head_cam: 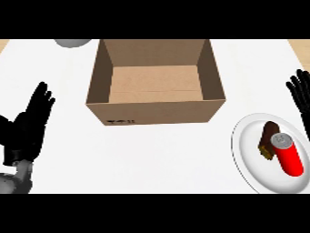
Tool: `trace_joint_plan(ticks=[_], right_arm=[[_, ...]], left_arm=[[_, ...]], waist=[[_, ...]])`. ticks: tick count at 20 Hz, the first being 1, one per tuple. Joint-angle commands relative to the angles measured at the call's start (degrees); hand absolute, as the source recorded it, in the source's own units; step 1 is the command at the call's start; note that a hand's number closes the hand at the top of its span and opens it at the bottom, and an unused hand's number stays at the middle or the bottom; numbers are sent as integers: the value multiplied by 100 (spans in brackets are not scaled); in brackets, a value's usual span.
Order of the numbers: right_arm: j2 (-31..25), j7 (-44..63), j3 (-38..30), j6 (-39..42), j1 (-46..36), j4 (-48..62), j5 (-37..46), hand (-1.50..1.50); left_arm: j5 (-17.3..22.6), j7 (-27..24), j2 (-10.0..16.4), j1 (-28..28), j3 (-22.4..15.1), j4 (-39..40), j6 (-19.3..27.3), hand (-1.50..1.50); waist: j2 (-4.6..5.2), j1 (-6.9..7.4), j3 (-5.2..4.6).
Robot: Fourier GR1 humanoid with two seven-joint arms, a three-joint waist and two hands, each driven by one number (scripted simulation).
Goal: Pick the sweet potato from the plate and place it in the cardboard box
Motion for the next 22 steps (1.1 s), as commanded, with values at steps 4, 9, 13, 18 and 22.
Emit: trace_joint_plan(ticks=[4, 9, 13, 18, 22], right_arm=[[28, 560, -446, -1681, -893, 244, 889, -150], [-432, 1464, -921, -3619, -389, 1061, 2303, 150], [496, 1379, -774, -4906, -515, 860, 2747, -150], [-288, 2696, 42, -4153, -210, 702, 3935, -150], [-1139, 3849, 381, -2995, -106, 705, 4462, -150]], left_arm=[[-642, -424, 203, 16, -194, 407, -195, 0], [-787, -443, 314, 243, -407, 353, -278, 0], [-933, -601, 247, 340, -464, 312, -293, 0], [-1064, -649, 85, 423, -417, 454, -318, 0], [-1047, -487, 119, 333, -381, 420, -315, 0]], waist=[[53, 56, 113], [111, -64, 80], [26, 38, 114], [20, 14, 103], [3, -18, 87]])
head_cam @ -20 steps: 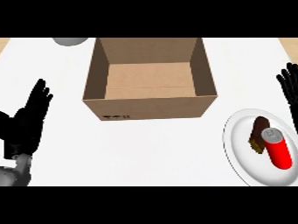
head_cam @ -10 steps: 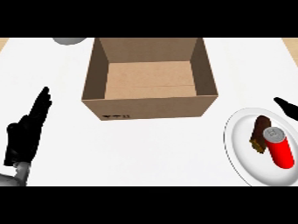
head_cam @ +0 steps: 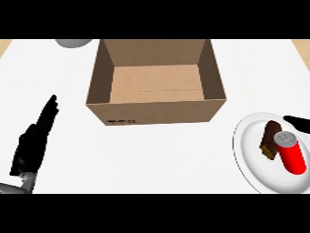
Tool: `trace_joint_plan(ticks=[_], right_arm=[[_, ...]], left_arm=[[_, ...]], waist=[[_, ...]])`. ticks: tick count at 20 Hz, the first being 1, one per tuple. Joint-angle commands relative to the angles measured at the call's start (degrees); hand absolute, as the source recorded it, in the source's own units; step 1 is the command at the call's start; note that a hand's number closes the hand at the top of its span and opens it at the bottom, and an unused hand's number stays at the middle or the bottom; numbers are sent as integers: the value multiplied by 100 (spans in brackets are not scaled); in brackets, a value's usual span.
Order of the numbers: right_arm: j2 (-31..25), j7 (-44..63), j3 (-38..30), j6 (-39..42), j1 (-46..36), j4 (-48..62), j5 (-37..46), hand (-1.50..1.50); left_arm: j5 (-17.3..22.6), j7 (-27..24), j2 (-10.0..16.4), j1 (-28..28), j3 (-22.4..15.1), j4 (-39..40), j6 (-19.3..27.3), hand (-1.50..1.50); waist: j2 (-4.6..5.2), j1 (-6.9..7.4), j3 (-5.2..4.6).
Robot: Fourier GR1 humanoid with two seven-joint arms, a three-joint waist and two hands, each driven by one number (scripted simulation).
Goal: Pick the sweet potato from the plate and place it in the cardboard box
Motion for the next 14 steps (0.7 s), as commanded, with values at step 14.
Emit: trace_joint_plan(ticks=[14], right_arm=[[-550, 4897, 1587, 4659, -636, -1478, -255, -150]], left_arm=[[-162, 80, -135, 84, 37, -199, -67, 0]], waist=[[-13, 38, 21]])
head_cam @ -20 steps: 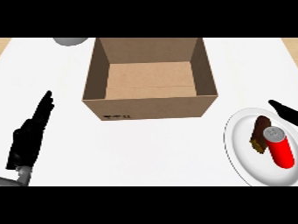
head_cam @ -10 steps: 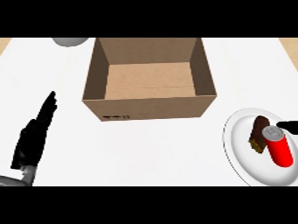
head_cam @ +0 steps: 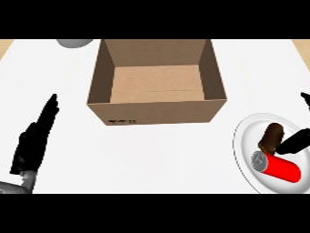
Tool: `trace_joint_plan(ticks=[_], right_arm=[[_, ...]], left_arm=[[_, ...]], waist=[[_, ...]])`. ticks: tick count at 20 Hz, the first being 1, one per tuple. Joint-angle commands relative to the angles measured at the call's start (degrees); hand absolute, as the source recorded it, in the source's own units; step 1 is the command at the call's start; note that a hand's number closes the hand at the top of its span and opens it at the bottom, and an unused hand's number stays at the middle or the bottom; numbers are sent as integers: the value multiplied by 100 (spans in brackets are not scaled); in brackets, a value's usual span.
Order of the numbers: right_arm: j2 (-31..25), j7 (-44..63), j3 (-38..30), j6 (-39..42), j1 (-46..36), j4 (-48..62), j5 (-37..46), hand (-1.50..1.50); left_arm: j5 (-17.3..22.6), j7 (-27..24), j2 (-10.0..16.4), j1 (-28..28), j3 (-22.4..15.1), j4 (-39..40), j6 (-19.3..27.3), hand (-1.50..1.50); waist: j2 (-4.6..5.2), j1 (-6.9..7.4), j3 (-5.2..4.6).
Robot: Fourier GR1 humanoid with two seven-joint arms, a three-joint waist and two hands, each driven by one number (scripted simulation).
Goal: Pick the sweet potato from the plate and place it in the cardboard box
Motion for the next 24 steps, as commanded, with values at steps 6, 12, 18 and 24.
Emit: trace_joint_plan(ticks=[6, 12, 18, 24], right_arm=[[656, 1638, 272, 665, -425, -143, 214, -150], [1021, 1694, 289, 596, -467, 299, 555, -150], [1133, 1528, 195, 578, -252, 306, 750, -150], [1228, 1024, -28, 513, -30, 539, 1062, -150]], left_arm=[[-134, 8, -108, 145, 183, -108, -176, 0], [-321, -75, -247, 318, 229, -160, -185, 0], [-237, 172, -202, -187, 592, 204, -540, 0], [-651, 99, -548, 104, 494, 11, -419, 0]], waist=[[12, 0, 20], [18, 23, 21], [22, -34, 22], [19, -22, 23]])
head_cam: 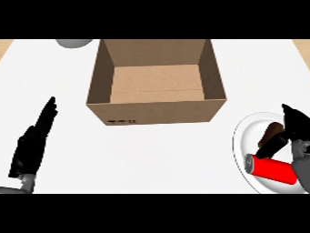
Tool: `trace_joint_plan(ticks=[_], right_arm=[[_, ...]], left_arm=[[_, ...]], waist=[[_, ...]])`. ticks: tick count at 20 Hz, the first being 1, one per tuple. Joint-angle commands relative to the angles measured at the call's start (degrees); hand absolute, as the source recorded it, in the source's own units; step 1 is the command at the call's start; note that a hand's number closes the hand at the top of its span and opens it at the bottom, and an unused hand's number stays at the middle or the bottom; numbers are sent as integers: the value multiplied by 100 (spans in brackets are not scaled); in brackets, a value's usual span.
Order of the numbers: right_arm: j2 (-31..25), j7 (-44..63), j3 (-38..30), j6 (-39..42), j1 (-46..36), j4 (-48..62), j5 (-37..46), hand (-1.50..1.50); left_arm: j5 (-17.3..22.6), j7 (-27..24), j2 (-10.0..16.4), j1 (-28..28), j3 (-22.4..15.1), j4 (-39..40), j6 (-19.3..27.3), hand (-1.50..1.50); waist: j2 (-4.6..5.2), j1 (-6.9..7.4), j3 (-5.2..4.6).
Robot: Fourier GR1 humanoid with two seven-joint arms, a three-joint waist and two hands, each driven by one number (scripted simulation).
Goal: Pick the sweet potato from the plate and place it in the cardboard box
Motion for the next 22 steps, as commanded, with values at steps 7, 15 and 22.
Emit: trace_joint_plan(ticks=[7, 15, 22], right_arm=[[359, 354, -216, 199, 111, 103, 521, -150], [751, -99, -387, 34, 80, 612, 902, -150], [715, -286, -619, 432, 84, 667, 940, -150]], left_arm=[[-373, -158, -420, 126, 124, -9, -102, 0], [-342, -477, -492, -220, 610, 718, -608, 0], [-489, 266, -475, -343, 775, 99, -713, 0]], waist=[[2, -5, 2], [11, -21, 1], [7, -22, 2]])
